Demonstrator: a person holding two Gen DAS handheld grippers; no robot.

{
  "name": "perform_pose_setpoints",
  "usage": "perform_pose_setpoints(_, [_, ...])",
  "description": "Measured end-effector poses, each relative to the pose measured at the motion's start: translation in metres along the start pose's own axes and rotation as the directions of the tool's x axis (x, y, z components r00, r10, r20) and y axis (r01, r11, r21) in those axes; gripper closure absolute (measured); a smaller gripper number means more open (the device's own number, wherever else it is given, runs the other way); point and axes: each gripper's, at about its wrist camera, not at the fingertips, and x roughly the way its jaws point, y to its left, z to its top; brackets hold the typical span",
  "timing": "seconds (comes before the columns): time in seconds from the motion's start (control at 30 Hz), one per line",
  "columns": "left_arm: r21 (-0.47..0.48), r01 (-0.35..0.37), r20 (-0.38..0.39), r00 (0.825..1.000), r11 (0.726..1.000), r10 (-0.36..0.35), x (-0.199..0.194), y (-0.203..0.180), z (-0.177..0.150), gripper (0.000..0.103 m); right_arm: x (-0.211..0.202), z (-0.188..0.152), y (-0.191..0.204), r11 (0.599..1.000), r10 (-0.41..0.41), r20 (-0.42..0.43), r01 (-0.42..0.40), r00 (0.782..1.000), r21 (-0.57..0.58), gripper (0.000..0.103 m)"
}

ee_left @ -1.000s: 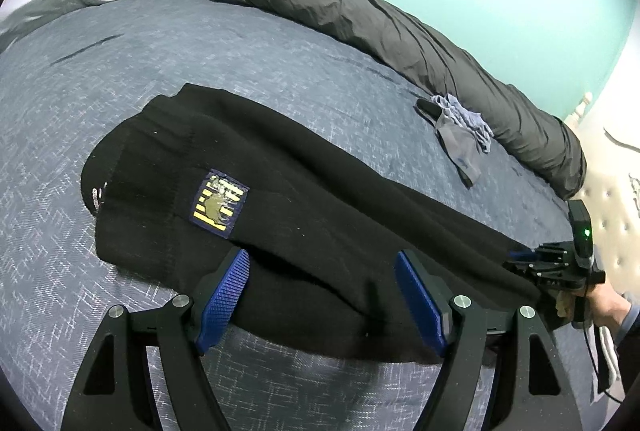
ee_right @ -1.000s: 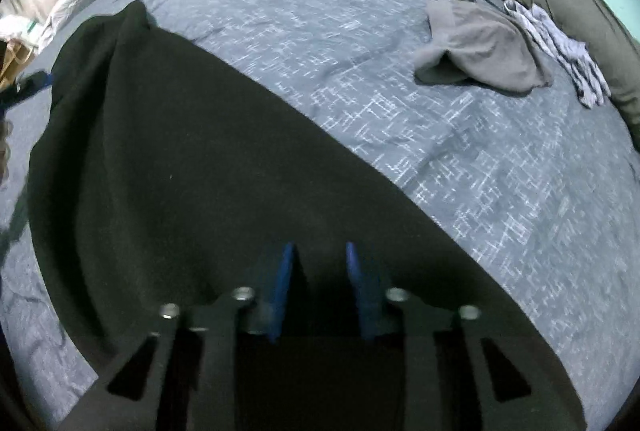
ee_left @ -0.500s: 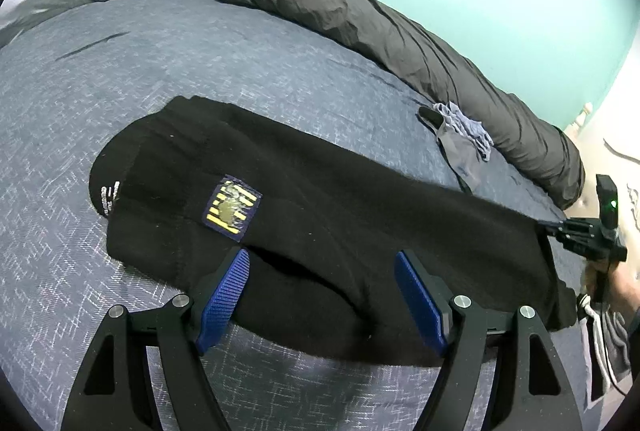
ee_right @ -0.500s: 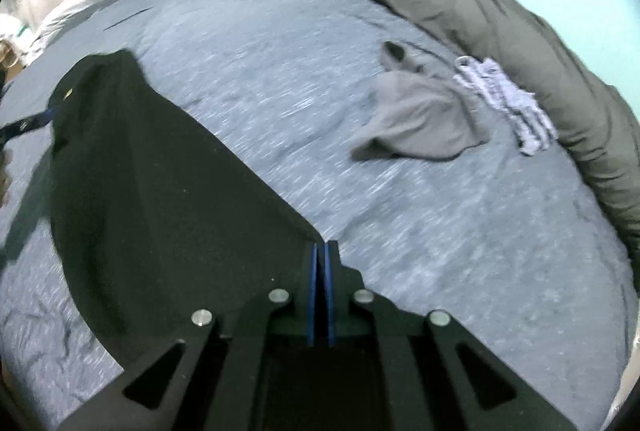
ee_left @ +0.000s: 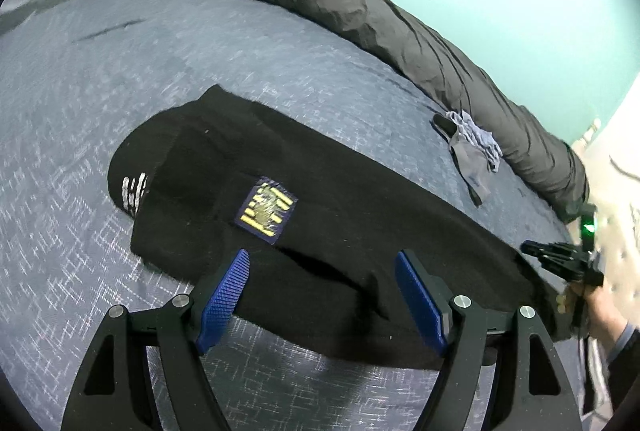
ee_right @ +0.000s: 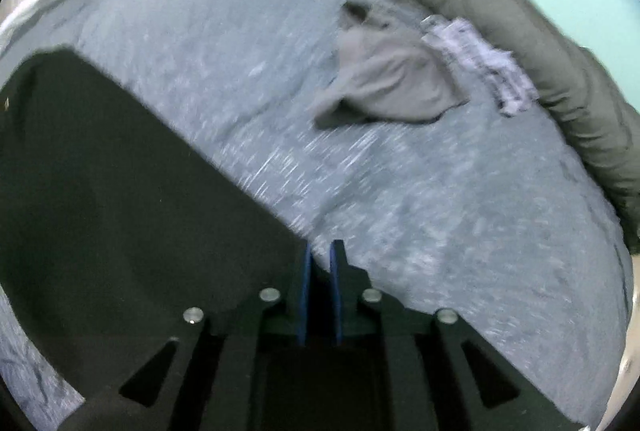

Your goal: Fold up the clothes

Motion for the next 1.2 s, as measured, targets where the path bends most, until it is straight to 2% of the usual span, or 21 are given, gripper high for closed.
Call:
perform_pose_setpoints(0.1, [-0.048,0.0,0.001,1.0,0.999,0.0,-0.003,0.012,0.002,0.024,-0.021,-0.011,0.0,0.996,0.051,0.053,-0.055,0.997,0.07,0.087])
perform_pose_setpoints(0.2, [-0.094,-0.014,0.017,1.0,0.995,0.015,-0.009,0.026,0.005,0.024,-0.04,-0.023,0.002,0.984,0.105,0.102,-0.119,0.989,0.136,0.085])
perform_pose_setpoints(0.4, [-0.139,-0.015,0.041,0.999,0.99,0.021,-0.023,0.043,0.012,0.024,-0.047,-0.051,0.046,0.938,0.217,0.118,-0.241,0.969,0.25,0.084])
perform_pose_setpoints(0.53, [-0.155,-0.007,0.048,0.999,0.988,0.015,-0.032,0.05,0.014,0.024,-0.059,-0.067,0.084,0.883,0.303,0.156,-0.339,0.94,0.325,0.084])
perform_pose_setpoints(0.67, [-0.143,-0.002,0.054,0.999,0.99,0.01,-0.044,0.051,0.017,0.024,-0.074,-0.072,0.124,0.839,0.376,0.208,-0.427,0.903,0.336,0.084])
perform_pose_setpoints(0.87, [-0.132,0.008,0.062,0.998,0.991,0.0,-0.065,0.057,0.018,0.024,-0.085,-0.064,0.176,0.799,0.451,0.233,-0.506,0.862,0.326,0.084])
perform_pose_setpoints(0.93, [-0.122,0.007,0.064,0.998,0.993,0.001,-0.072,0.058,0.018,0.024,-0.083,-0.058,0.192,0.798,0.467,0.22,-0.515,0.857,0.313,0.084])
perform_pose_setpoints(1.0, [-0.116,0.007,0.064,0.998,0.993,0.001,-0.076,0.059,0.017,0.024,-0.076,-0.053,0.202,0.805,0.469,0.194,-0.507,0.862,0.309,0.083])
perform_pose_setpoints(1.03, [-0.116,0.008,0.064,0.998,0.993,0.0,-0.077,0.061,0.017,0.024,-0.07,-0.052,0.205,0.807,0.467,0.181,-0.501,0.866,0.313,0.081])
perform_pose_setpoints(1.1, [-0.114,0.009,0.063,0.998,0.993,-0.002,-0.08,0.063,0.017,0.024,-0.059,-0.048,0.208,0.801,0.465,0.168,-0.494,0.869,0.339,0.068])
perform_pose_setpoints(1.2, [-0.112,0.008,0.062,0.998,0.994,-0.001,-0.083,0.067,0.016,0.024,-0.042,-0.044,0.208,0.784,0.465,0.162,-0.49,0.87,0.381,0.067])
